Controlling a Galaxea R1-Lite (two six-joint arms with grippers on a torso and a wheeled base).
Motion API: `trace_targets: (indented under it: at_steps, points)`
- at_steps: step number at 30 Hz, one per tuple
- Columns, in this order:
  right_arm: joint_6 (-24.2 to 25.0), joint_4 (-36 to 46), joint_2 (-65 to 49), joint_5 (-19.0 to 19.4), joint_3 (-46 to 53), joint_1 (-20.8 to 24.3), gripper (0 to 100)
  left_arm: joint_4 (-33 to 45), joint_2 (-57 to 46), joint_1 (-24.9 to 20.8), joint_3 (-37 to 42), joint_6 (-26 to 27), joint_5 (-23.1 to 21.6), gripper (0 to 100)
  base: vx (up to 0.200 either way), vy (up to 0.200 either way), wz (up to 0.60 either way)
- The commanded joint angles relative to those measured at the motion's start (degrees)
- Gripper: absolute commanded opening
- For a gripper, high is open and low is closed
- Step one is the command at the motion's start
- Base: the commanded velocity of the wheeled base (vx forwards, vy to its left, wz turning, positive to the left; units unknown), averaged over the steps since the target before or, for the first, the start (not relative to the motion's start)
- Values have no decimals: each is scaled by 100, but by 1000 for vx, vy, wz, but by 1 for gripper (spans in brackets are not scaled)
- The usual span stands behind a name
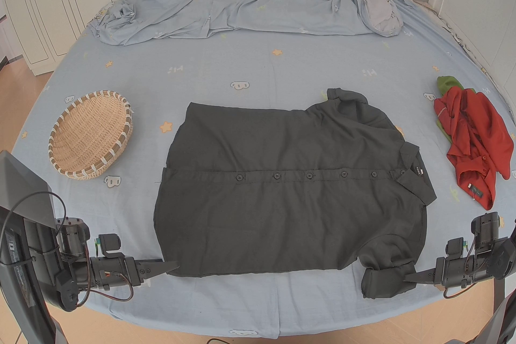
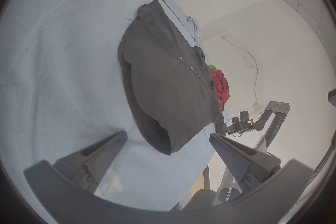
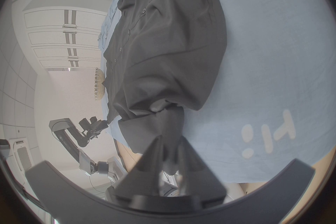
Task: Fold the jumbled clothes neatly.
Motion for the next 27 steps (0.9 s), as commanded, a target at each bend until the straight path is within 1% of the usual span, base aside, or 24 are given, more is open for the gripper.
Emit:
trace_targets:
  at_steps: [1,4,5,7,12,15,16,18,27]
  points:
    - [-6,-37,-37,7,26,-6,0,-107,36,-98,-118,-109,0,100,0,0,0]
    - [-6,-37,-37,7,17,-6,0,-107,36,-159,-223,-249,0,100,0,0,0]
    - [-6,-37,-19,7,17,-6,0,-107,36,-238,-337,-443,8,100,0,0,0]
    - [-6,-37,-19,7,17,-6,0,-107,36,-309,-399,-610,43,100,0,0,0]
    - [-6,-46,-2,7,17,-6,0,-107,194,-493,-522,-671,105,100,0,0,0]
    - [-6,-46,-10,7,17,-6,0,-107,361,-634,-557,-671,316,100,0,0,0]
    - [-6,-46,-2,7,17,-6,0,-107,423,-678,-566,-662,439,0,0,0,0]
    - [-6,-46,-2,7,17,-6,0,-107,493,-695,-575,-654,597,0,0,0,0]
    - [-23,-46,-28,16,26,-15,0,-107,423,-599,-416,-645,606,0,0,0,0]
